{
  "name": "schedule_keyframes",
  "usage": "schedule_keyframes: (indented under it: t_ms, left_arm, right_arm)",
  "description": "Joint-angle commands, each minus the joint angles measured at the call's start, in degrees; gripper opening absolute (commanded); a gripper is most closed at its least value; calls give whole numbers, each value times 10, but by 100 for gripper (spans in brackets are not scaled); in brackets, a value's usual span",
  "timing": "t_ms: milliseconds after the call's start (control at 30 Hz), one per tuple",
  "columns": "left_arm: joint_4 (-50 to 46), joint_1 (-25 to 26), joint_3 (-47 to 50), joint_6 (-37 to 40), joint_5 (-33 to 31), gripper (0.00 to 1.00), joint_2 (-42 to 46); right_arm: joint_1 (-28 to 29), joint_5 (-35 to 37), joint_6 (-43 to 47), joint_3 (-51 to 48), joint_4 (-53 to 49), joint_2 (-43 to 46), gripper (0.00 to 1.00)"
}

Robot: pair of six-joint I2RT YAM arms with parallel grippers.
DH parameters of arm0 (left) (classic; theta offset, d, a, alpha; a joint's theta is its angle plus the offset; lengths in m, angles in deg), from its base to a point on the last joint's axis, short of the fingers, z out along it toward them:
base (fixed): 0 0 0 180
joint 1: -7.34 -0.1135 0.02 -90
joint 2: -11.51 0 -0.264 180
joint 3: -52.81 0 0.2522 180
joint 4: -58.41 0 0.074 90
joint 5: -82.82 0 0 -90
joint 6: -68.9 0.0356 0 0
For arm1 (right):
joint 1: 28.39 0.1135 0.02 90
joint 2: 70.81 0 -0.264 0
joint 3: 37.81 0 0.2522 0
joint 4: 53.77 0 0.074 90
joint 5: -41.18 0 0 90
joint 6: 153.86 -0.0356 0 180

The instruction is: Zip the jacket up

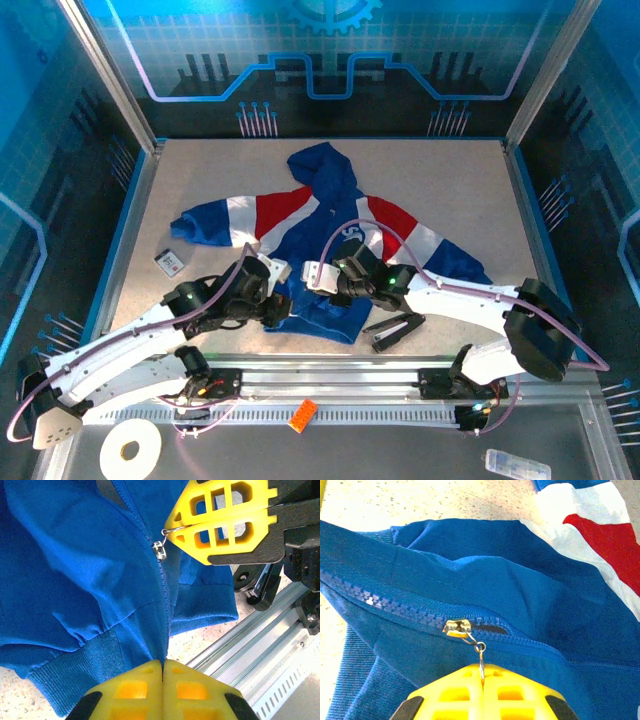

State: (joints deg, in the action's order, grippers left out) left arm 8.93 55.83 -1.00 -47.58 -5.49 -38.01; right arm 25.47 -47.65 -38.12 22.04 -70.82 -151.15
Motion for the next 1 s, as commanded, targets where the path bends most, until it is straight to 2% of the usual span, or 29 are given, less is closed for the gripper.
schedule_keyframes:
  t_ms: [0,433,967]
  left_arm:
    - [-18,3,-10,2,2,0,13]
    - [-32,3,-5,-1,4,0,23]
    - [-37,3,6,-16,8,0,41]
  right_arm:
    - [5,46,-14,11,5,8,0]
    - [-12,67,-50,59,-19,-34,0]
    - [-45,62,-77,70,-16,-58,0]
